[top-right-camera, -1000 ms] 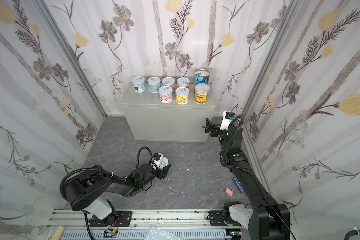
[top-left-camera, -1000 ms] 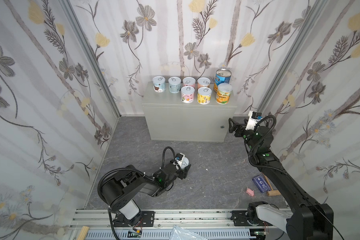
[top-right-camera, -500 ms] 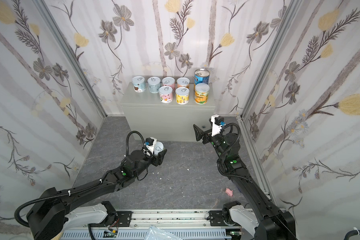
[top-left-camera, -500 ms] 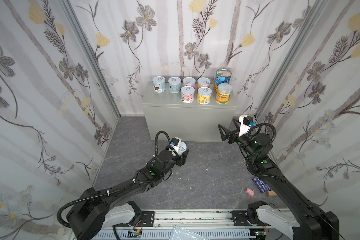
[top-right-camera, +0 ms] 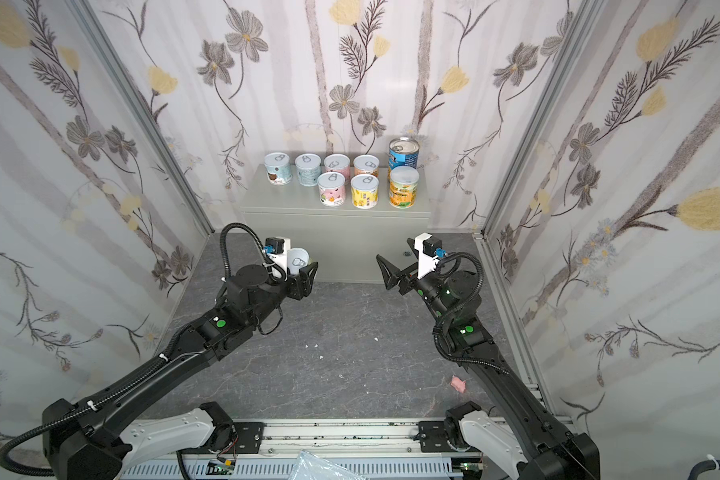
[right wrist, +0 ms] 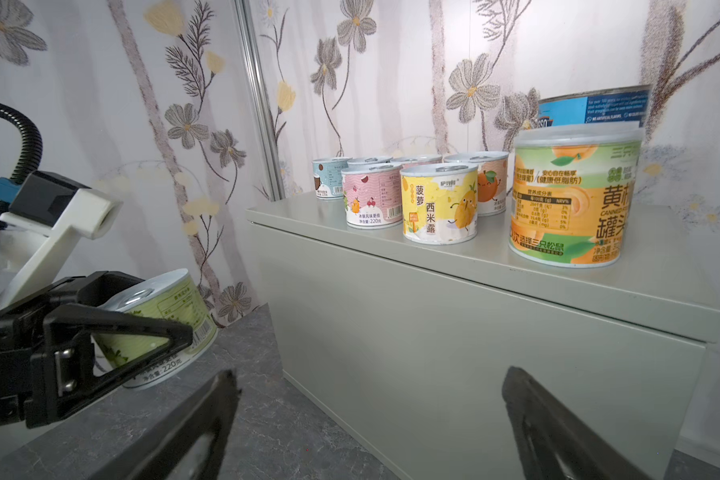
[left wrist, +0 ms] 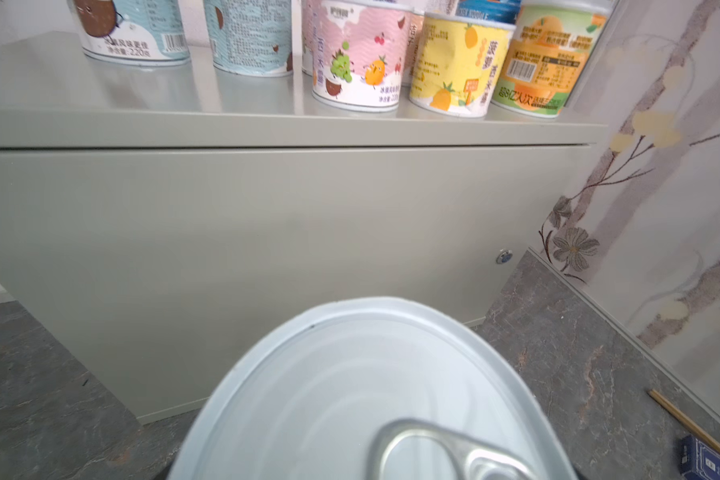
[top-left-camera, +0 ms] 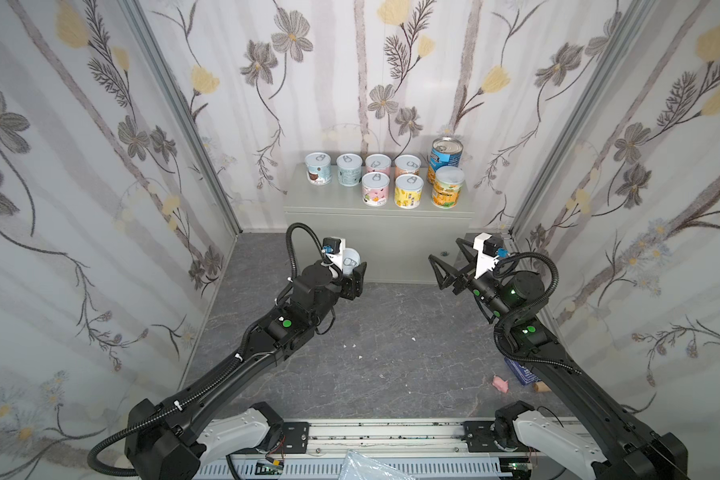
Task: Place and organize the canned foods onto the counter
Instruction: 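Lift the green can with the left gripper toward the cabinet top, then carry the green can over the cabinet top beside the coconut can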
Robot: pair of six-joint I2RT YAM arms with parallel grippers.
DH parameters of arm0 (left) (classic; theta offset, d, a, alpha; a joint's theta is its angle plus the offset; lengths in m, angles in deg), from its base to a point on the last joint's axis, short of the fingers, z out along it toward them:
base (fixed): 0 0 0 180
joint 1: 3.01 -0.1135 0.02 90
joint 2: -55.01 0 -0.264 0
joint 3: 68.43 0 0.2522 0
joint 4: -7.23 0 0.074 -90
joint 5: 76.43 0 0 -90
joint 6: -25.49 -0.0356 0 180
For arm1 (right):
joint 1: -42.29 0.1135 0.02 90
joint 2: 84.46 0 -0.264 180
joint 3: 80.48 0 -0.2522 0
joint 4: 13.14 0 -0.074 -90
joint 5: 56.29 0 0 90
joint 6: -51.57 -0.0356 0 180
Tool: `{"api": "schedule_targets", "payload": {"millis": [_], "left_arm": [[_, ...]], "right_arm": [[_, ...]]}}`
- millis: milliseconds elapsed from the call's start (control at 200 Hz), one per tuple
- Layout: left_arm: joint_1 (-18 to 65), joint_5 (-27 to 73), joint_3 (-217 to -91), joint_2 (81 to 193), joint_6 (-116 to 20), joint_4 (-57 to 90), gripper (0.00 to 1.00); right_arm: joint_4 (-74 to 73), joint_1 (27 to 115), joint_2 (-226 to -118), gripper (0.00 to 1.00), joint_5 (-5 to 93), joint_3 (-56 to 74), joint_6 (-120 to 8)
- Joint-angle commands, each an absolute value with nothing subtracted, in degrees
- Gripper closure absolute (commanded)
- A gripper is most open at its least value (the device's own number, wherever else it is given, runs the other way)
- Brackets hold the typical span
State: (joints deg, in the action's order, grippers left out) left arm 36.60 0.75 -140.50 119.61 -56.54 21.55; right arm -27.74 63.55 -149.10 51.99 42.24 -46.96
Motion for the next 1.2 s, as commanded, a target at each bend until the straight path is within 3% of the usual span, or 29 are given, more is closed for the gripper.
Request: {"api": "schedule_targets", "payload": {"millis": [0, 550, 989, 1194], "left_arm": [[36.07, -2.6, -146.29, 121.18, -55.57, 25.85, 1.0], [31.1, -6.94, -177.97, 136.35, -66.78, 40.54, 1.0], [23.73, 11.02, -203.01, 153.85, -64.81, 53.45, 1.0], [21.18, 12.86, -217.47, 164.41, -66.66, 60.43, 1.0]], "right_arm": [[-31.37, 63.56, -148.41, 0.0, 52.09, 42.34, -48.91], [-29.01, 63.47, -147.15, 0.0, 40.4, 42.43, -50.64], [-22.74, 63.29, -144.82, 0.0, 32.62, 44.56, -49.85], [-21.79, 63.19, -144.7, 0.0, 32.24, 44.41, -49.32]]}}
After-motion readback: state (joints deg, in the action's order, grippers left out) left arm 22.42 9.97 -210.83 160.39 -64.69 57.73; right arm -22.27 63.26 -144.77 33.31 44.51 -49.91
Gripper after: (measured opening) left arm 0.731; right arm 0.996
